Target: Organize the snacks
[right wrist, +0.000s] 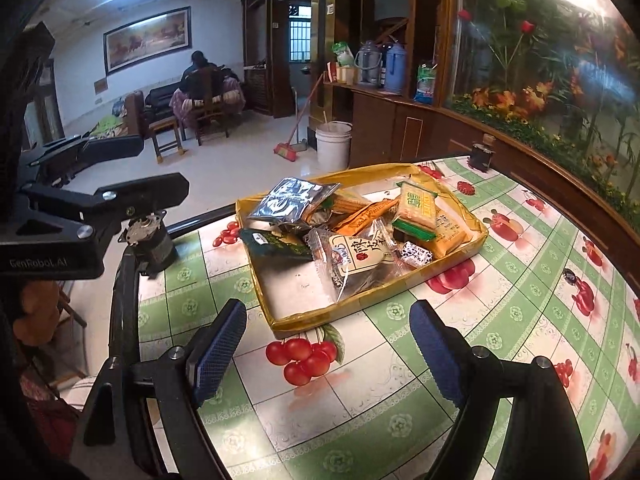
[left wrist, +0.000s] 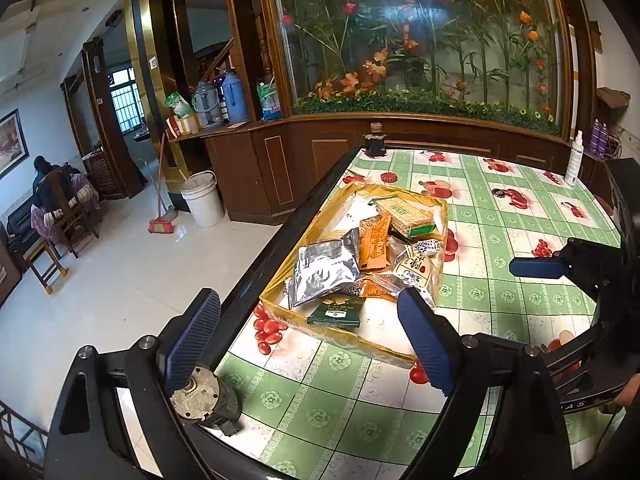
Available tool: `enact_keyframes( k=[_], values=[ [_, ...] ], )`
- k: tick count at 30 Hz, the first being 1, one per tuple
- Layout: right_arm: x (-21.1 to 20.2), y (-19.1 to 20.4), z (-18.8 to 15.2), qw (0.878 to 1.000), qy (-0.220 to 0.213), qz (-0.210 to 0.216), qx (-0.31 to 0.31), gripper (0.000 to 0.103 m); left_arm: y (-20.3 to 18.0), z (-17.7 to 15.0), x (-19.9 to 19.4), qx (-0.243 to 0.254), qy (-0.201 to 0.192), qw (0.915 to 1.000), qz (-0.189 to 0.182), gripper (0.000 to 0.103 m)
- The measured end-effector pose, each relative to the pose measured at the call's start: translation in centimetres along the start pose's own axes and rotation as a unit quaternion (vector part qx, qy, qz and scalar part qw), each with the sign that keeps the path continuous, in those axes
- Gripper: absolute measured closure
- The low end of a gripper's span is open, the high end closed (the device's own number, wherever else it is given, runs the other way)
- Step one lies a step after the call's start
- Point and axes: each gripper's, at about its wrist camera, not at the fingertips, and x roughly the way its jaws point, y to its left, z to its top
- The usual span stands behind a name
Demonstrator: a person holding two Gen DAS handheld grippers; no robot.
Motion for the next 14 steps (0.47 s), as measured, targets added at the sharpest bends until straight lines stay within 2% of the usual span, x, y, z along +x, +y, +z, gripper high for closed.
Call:
enact_keyframes(
  k=[6, 10, 14],
  values=[
    [0.7, 0.4, 0.3, 1.000, 0.013, 0.008, -0.025, 0.018, 0.6, 0.0, -0.4, -0.009, -0.009, 0.9999, 0.003, 0.012],
    [1.3, 0.6, 0.7, 0.999, 0.025, 0.010, -0.043, 0.018, 1.2, 0.0, -0.9, -0.020, -0.028, 0.9994, 0.003, 0.012],
    [1.8, 0.9, 0.9, 0.998, 0.030, 0.017, -0.053, 0.018, 1.4, 0.2, -1.0, -0.021, -0.028, 0.9994, -0.003, 0.012]
  ],
)
